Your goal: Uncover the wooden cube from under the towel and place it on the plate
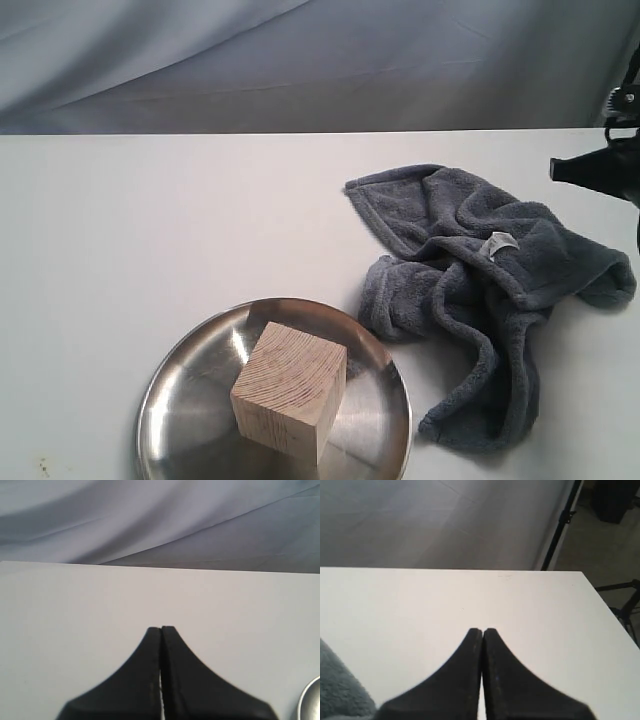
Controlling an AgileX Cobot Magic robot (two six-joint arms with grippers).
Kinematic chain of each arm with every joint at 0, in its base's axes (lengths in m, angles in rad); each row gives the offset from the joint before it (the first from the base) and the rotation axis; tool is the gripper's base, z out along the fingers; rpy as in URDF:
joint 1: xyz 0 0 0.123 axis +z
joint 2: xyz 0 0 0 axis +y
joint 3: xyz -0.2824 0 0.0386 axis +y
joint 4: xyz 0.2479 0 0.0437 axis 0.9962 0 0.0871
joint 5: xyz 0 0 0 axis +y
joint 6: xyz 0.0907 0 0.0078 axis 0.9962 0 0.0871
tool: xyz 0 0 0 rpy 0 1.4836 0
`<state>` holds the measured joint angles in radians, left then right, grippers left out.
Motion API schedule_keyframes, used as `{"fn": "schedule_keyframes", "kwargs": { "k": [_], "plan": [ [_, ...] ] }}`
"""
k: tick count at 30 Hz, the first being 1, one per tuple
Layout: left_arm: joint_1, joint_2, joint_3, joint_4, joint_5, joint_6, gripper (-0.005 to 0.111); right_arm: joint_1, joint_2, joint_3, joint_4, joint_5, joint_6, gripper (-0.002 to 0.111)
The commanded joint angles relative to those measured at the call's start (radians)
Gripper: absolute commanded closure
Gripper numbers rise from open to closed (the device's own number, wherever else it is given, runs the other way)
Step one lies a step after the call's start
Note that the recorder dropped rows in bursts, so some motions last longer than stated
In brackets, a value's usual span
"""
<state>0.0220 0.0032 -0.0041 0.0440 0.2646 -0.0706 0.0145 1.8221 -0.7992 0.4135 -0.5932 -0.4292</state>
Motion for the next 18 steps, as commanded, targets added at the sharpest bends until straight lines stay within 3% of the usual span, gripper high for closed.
{"fn": "schedule_keyframes", "kwargs": {
  "k": [1, 10, 18],
  "plan": [
    [0.001, -0.003, 0.004, -0.008, -0.002, -0.002, 0.107, -0.075, -0.030, -0.006, 0.005, 0.094, -0.043, 0.108],
    [0.001, -0.003, 0.004, -0.008, -0.002, -0.002, 0.107, -0.214, -0.126, -0.006, 0.013, 0.494, -0.181, 0.108],
    [0.001, -0.003, 0.004, -0.008, -0.002, -0.002, 0.107, -0.214, -0.412, 0.067, -0.009, 0.656, -0.224, 0.108]
  ]
}}
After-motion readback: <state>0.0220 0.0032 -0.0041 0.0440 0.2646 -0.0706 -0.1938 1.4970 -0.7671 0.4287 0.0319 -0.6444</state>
